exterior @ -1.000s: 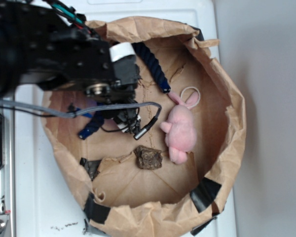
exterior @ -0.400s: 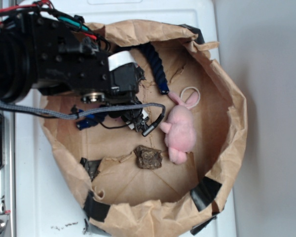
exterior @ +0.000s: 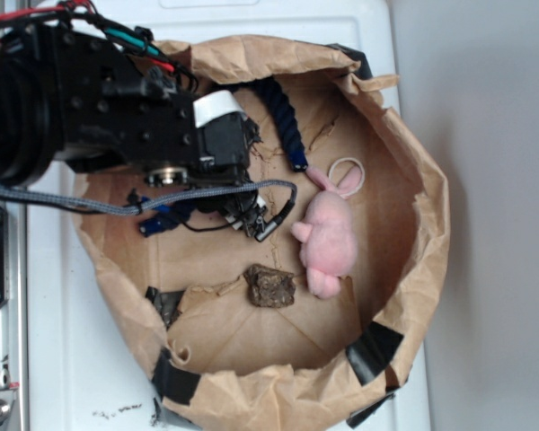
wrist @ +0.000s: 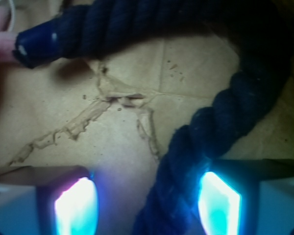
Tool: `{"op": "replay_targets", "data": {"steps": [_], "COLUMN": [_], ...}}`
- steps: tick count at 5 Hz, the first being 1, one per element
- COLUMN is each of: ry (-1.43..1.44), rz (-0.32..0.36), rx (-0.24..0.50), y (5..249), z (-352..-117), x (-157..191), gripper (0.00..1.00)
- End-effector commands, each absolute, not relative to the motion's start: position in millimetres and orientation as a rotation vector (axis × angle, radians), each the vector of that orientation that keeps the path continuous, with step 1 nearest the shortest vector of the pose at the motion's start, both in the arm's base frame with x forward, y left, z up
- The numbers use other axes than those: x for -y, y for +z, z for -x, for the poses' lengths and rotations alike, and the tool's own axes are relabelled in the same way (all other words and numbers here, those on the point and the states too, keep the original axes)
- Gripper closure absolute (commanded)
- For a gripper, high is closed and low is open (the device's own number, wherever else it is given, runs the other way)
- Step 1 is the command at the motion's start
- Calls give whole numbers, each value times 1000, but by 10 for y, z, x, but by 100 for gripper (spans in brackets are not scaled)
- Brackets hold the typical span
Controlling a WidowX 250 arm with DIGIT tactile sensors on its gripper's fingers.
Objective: Grab the blue rope.
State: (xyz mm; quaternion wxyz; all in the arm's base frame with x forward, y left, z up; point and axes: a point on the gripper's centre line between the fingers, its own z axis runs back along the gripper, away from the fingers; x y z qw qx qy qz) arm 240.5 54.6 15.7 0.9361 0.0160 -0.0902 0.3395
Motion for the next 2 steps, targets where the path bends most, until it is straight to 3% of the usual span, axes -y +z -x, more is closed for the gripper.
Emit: {"op": "replay_targets", "data": {"steps": [1,2], "ry": [705,710], "rz": [-44,-45], "rx": [229,235], "y": [291,302], "z": [-2411,-2413], "x": [-621,-632], "gripper": [100,100]}}
